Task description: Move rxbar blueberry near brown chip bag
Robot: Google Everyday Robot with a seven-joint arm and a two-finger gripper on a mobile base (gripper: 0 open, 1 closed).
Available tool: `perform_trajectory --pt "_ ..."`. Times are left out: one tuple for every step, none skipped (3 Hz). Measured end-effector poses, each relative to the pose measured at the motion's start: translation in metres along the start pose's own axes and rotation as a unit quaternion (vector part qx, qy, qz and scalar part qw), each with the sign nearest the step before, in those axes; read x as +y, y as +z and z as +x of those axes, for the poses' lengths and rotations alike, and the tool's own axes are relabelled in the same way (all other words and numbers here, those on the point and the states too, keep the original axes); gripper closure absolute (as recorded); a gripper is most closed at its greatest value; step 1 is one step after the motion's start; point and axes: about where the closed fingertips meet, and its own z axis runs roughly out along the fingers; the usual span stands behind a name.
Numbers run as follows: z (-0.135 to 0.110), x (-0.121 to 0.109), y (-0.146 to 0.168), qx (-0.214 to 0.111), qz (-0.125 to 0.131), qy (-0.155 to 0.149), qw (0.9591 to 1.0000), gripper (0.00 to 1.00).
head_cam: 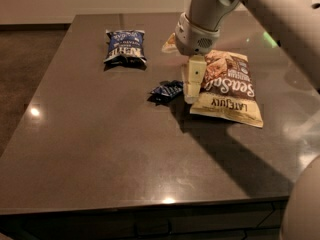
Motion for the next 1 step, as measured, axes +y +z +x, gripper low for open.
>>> perform_trajectory --pt "0.0 0.0 0.0 0.0 0.0 0.0 1.0 0.0"
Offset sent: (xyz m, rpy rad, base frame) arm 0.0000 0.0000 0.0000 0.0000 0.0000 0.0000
